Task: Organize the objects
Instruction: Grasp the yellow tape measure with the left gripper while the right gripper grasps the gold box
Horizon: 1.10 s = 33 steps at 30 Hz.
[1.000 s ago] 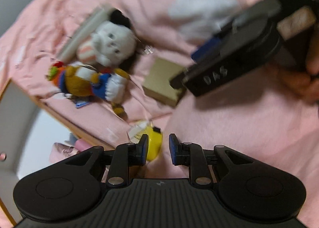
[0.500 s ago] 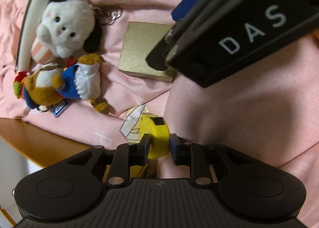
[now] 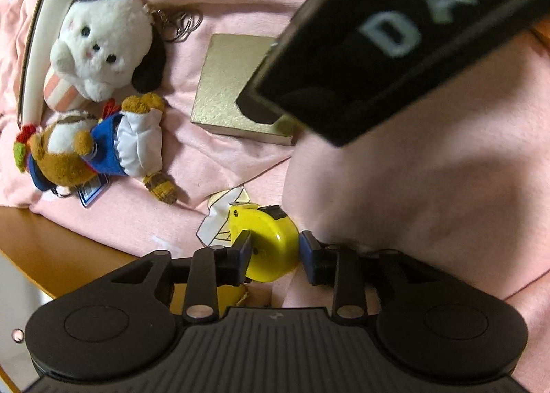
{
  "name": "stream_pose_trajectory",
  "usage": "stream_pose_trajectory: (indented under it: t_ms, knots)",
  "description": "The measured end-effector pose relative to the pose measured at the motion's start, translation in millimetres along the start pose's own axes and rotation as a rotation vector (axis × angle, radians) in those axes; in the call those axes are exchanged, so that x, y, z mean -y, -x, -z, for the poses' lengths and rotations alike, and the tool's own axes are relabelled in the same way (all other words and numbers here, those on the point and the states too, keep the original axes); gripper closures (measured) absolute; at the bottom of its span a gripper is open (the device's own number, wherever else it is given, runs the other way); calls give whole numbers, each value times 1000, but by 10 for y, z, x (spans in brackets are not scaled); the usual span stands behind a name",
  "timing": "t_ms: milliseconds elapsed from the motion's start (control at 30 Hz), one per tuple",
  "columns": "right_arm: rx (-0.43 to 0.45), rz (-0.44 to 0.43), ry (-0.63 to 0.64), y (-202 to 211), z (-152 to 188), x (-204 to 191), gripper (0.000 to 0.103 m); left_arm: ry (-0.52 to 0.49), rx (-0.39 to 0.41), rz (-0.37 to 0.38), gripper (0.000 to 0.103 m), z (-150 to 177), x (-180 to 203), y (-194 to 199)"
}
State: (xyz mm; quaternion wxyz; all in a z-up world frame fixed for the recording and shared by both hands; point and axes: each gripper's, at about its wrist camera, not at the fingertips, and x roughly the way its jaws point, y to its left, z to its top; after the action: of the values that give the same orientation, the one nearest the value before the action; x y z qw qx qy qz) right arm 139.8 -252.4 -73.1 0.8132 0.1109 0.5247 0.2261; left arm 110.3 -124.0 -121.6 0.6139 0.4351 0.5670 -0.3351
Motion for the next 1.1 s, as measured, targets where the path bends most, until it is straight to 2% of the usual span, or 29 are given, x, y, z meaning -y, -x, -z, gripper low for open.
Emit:
stream_pose_trajectory:
  t_ms: [67,133,233,300,367,500,667,800,833,867,900,967,1100]
  knots:
    - [-1,-2,-3,2,-3,4,40,29,-7,-8,49,4,-52,-47]
    - [-2,-5,-9,1,-3,15,40,27,-4,-12,49,20,-58,-65]
    - [-2,-7,-10,4,-2,18,40,42,3,-8,53,67,-79,-64]
    - [-2,-6,-11,6,-4,26,40,78,12,8,66,108,-118,-46]
    - [1,-9,-16,17,-7,36,40,104,37,13,70,161,-161,2]
    - [4,-11,-19,25,-5,40,40,155,96,-21,74,238,-238,64]
    - [7,-10,-27,38,-7,52,41,223,130,-49,75,211,-425,102]
    - [7,-9,-29,40,-8,53,41,241,86,-23,68,189,-511,75]
    - [7,-9,-29,39,-8,53,41,235,75,-30,63,191,-501,58]
    - [7,-10,-31,38,-8,54,41,225,60,-40,52,191,-486,33]
    - [7,-11,-33,38,-9,57,41,214,45,-47,46,195,-471,2]
    - [7,-14,-39,32,-12,62,41,224,32,-54,42,209,-482,-39]
    - [4,-18,-51,20,-17,71,42,270,7,-22,41,217,-570,-95]
